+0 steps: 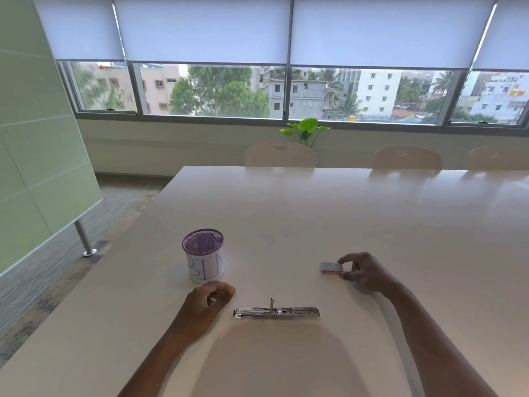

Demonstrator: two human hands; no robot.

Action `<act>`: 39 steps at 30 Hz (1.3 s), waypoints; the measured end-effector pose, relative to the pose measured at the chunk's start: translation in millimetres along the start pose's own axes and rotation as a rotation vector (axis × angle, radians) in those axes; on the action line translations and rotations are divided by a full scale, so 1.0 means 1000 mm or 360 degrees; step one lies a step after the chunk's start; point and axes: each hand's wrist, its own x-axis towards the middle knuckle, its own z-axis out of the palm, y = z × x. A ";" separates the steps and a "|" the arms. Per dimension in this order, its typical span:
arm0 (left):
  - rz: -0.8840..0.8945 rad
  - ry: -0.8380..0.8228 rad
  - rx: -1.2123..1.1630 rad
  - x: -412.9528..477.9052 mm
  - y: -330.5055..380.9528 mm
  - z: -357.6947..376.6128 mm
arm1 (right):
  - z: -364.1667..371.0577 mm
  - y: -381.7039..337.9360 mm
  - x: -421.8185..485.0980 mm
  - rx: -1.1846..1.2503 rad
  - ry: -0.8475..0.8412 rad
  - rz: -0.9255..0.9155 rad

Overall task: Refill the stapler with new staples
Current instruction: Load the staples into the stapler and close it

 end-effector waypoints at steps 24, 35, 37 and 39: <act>0.0268 -0.0252 0.0603 -0.008 0.006 0.010 | 0.020 -0.131 -0.053 0.1639 -0.0675 -0.0053; 0.0286 -0.0244 0.0570 -0.005 0.006 0.009 | 0.027 -0.139 -0.052 0.1693 -0.0533 0.0073; 0.0284 -0.0241 0.0554 -0.005 0.006 0.009 | 0.028 -0.141 -0.053 0.1596 -0.0463 0.0030; 0.0283 -0.0236 0.0539 -0.005 0.005 0.009 | 0.029 -0.144 -0.054 0.1483 -0.0434 -0.0035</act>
